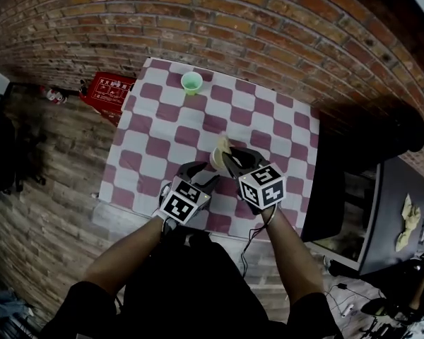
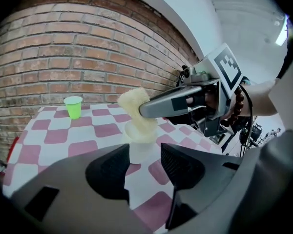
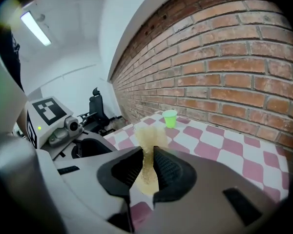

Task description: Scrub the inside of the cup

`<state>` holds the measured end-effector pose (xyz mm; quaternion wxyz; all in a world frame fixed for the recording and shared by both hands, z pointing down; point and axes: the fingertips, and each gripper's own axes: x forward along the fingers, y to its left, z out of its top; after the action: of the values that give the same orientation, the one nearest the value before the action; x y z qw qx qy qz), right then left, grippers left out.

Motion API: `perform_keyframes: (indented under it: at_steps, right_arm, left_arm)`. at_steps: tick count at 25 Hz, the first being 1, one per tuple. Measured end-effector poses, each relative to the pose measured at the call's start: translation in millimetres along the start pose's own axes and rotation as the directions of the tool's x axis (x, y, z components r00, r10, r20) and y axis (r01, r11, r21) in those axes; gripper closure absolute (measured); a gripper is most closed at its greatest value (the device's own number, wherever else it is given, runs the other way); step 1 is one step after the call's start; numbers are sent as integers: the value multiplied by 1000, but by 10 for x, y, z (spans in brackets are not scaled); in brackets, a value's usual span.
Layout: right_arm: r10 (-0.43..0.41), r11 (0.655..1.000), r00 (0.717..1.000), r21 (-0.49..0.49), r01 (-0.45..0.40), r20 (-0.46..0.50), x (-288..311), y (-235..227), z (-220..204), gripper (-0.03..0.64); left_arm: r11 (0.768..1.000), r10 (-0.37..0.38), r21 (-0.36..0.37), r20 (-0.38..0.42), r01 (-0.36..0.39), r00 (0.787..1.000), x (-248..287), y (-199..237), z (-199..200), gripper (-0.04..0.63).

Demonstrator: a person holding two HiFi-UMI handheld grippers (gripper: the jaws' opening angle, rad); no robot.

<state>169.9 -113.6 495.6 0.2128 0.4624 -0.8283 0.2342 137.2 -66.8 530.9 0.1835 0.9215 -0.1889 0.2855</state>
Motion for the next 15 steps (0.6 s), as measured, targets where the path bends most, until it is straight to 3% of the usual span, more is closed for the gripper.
perform_keyframes:
  at_steps: [6,12,15]
  right_arm:
    - [-11,1000,999,-2,11,-41,90,-10,-96,535]
    - [-37,999,999,1,37,-33,12,-87,-76,535]
    - [-29,999,1000,33,29,-3,41,-90,-45,535]
  left_arm:
    - [999,10,38,-31,-9,999,94,98,-102,399]
    - [983,31,183,-51,-21,998,238,125,-58,364]
    - [984,28,179,-58,-17,998,287,122,-90,364]
